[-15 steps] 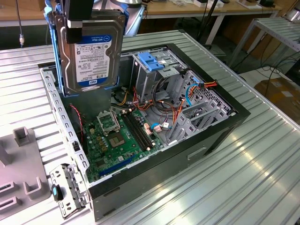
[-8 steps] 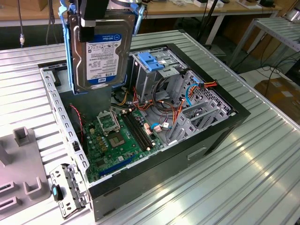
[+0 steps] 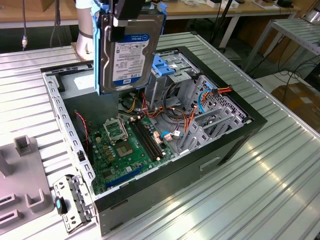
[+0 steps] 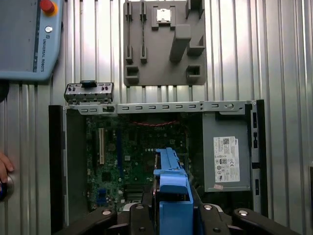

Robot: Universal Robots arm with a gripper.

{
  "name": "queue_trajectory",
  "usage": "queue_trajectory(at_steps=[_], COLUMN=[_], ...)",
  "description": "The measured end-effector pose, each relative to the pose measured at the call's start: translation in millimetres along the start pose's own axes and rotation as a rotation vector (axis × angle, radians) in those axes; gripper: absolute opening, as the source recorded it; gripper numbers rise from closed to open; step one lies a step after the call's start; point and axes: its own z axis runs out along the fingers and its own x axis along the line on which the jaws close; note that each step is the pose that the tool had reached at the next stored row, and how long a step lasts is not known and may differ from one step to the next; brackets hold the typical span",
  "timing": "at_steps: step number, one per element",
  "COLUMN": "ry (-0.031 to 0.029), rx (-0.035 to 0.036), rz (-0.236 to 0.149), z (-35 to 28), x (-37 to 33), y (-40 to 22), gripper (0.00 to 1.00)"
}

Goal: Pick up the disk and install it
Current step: 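Pick up the disk, then insert the disk into the insertion slot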

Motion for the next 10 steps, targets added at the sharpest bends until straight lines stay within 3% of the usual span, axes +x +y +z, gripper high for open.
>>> queue_trajectory(at_steps=[2, 10], ry=[0.0, 0.0], rx=[0.0, 0.0], rz=[0.0, 0.0], z=[-0.1, -0.1], x=[-0.1, -0.1], y=[-3.8, -4.3], gripper=[0.37, 0.37])
